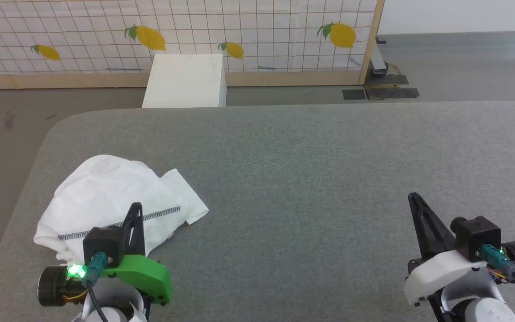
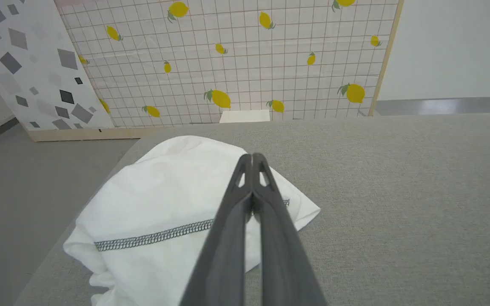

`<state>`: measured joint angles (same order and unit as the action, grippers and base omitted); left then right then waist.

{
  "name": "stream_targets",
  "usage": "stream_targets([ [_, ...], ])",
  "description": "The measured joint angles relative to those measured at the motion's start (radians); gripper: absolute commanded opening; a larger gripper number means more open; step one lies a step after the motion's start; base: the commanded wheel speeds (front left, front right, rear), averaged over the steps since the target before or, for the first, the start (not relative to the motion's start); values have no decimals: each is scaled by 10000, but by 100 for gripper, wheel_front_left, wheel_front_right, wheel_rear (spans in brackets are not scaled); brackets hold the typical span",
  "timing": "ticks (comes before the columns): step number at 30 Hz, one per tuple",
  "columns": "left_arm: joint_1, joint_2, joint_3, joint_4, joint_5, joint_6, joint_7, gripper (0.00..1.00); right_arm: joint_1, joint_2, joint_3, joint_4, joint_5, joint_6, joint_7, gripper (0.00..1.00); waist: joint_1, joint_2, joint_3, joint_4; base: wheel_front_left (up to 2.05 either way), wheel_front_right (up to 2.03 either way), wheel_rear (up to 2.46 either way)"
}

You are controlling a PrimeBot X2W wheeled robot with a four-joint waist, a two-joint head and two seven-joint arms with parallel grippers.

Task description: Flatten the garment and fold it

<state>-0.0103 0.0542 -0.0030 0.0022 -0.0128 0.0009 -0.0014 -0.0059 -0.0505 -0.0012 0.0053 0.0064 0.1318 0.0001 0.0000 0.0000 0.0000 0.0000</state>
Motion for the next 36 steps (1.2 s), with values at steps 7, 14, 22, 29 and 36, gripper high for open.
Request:
stream_targets([
  [7,0,0,2,0,0,0,0,0,0,0,2,0,0,0,0,0,0,0,0,0,0,0,0],
  [14,0,0,4,0,0,0,0,0,0,0,4,0,0,0,0,0,0,0,0,0,0,0,0],
  [22,0,0,2,0,0,0,0,0,0,0,0,0,0,0,0,0,0,0,0,0,0,0,0],
  [29,0,-2,0,0,0,0,0,0,0,0,0,0,0,0,0,0,0,0,0,0,0,0,0],
  [36,0,-2,2,0,0,0,0,0,0,0,4,0,0,0,0,0,0,0,0,0,0,0,0],
])
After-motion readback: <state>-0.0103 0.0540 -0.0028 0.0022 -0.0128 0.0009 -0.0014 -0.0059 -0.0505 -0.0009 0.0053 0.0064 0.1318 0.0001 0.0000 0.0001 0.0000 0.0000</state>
